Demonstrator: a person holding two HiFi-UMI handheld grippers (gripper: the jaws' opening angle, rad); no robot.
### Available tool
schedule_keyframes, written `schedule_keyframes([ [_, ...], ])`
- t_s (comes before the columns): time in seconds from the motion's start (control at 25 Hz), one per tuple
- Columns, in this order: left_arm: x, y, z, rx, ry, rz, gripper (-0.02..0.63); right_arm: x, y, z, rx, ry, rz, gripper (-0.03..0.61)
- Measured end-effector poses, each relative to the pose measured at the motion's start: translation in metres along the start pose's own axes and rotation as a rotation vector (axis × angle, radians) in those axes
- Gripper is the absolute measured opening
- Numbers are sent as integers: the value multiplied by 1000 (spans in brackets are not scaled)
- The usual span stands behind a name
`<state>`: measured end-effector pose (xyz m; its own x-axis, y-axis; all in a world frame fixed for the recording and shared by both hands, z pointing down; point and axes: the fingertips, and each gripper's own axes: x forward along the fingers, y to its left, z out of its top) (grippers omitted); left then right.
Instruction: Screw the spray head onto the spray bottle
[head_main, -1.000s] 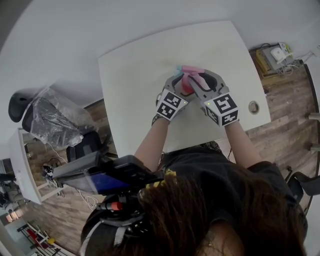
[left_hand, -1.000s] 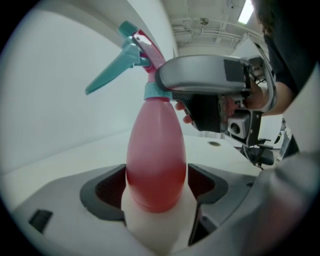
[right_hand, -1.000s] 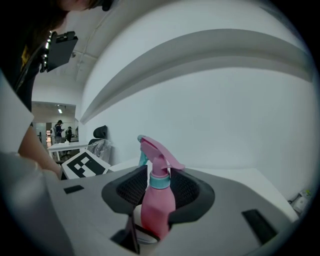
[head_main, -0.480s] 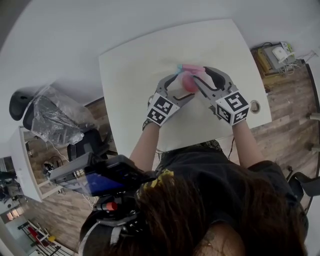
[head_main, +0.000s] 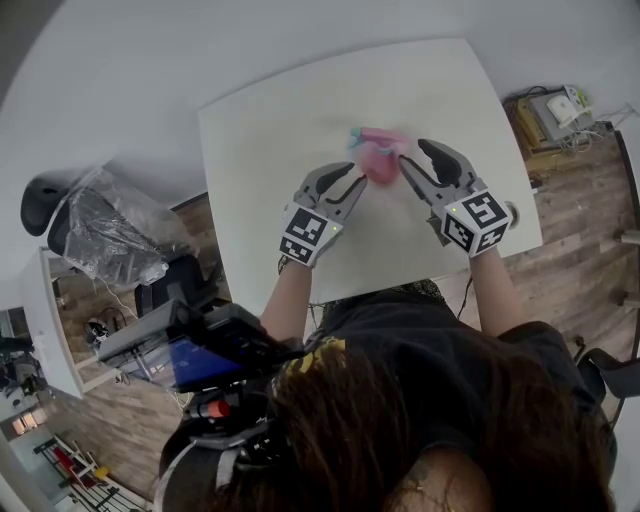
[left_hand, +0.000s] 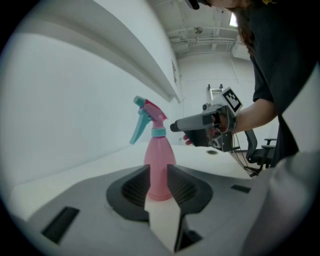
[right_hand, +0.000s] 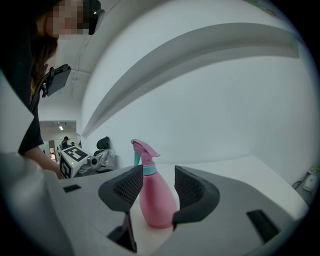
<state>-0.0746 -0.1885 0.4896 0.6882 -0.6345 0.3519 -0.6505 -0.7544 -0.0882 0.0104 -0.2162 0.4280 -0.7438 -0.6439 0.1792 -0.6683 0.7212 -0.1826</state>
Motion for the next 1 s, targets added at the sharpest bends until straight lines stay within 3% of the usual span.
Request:
schedule_keyframes([
  [0.12,-6,3,21,30,-73,52,2,0,-1,-1,-6,7,3,183],
  [0.36,-12,5,36,24,-103,128,2,-6,-2,3,-13,2,34,179],
  [0.6,-10,7,35,6,-75,211,2,-10,-8,11,-39,-19,70,59],
  [1.0,-3,-11,47,-13,-56,297,2,-25,-14,24,-76,-20,118,8],
])
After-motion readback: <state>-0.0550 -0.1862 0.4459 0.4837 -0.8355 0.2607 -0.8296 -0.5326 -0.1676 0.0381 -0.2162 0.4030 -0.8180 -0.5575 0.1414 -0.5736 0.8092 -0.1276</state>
